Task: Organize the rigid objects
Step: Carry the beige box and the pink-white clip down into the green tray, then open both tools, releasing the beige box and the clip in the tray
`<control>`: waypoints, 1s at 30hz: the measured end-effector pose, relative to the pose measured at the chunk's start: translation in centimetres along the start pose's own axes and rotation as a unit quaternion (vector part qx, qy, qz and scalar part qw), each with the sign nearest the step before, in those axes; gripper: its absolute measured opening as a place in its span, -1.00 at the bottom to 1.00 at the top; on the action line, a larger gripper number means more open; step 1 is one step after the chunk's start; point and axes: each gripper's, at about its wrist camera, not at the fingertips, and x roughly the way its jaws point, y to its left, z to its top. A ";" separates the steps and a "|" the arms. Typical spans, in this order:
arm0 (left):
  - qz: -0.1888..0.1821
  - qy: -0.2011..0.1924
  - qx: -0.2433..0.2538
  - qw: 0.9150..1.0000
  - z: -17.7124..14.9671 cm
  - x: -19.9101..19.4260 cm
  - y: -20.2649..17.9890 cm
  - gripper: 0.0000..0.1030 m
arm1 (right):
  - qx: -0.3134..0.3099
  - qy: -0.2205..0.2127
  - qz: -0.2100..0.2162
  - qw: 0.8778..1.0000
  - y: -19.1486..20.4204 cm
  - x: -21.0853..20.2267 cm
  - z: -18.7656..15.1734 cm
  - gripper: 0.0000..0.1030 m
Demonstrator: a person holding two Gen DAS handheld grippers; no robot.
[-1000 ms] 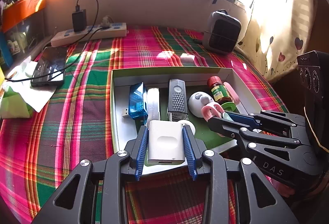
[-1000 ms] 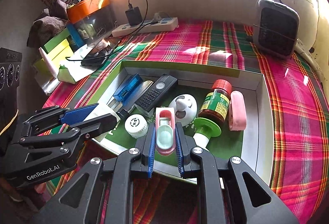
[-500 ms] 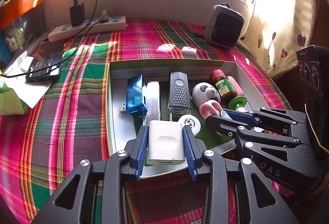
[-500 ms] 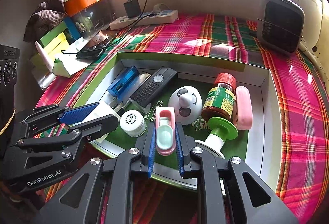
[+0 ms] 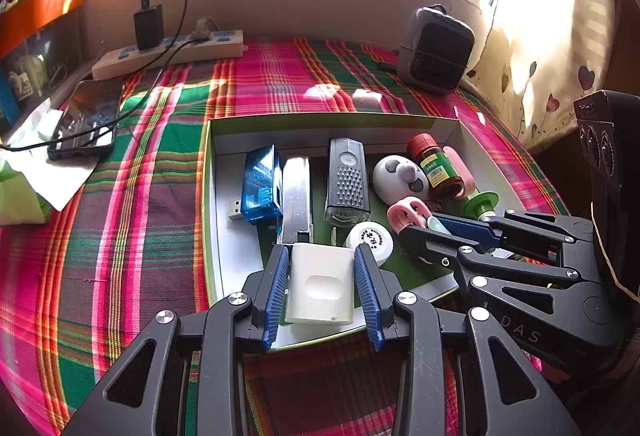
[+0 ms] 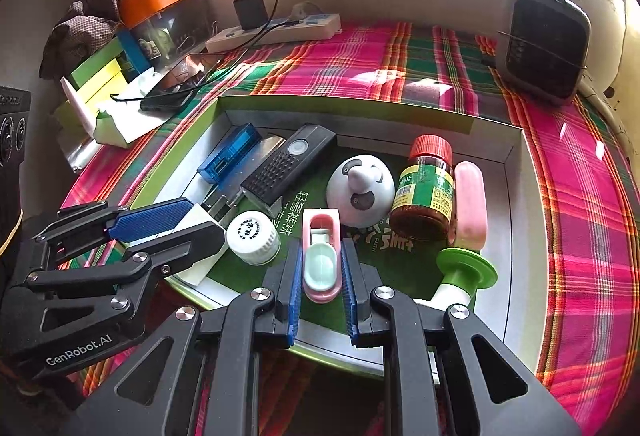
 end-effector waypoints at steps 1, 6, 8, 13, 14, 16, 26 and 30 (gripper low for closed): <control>0.000 0.000 0.000 1.000 0.0 0.0 0.0 -0.36 | 0.000 0.000 0.000 1.000 0.0 0.0 0.0 -0.63; 0.001 0.000 0.000 1.000 0.0 0.0 0.0 -0.36 | 0.000 0.001 0.000 1.000 0.0 0.1 0.0 -0.63; 0.000 0.001 0.000 1.000 0.0 0.0 0.0 -0.36 | 0.001 0.000 -0.001 1.000 0.0 0.0 0.0 -0.63; 0.004 -0.002 -0.002 1.000 0.0 -0.3 0.0 -0.35 | 0.001 -0.003 -0.002 1.000 0.0 -0.3 0.0 -0.62; 0.003 -0.005 -0.002 1.000 -0.1 -0.5 -0.1 -0.35 | 0.001 -0.005 -0.002 1.000 0.0 -0.4 -0.1 -0.59; 0.004 -0.009 -0.001 1.000 -0.1 -1.0 -0.2 -0.35 | 0.002 -0.009 -0.005 1.000 0.1 -0.7 -0.2 -0.56; 0.026 -0.028 0.007 0.999 -1.2 -3.8 -1.4 -0.35 | 0.012 -0.029 -0.013 0.999 0.5 -3.1 -1.3 -0.33; 0.031 -0.030 0.004 0.999 -2.1 -4.7 -1.9 -0.35 | 0.020 -0.037 -0.022 0.999 0.7 -4.3 -2.1 -0.29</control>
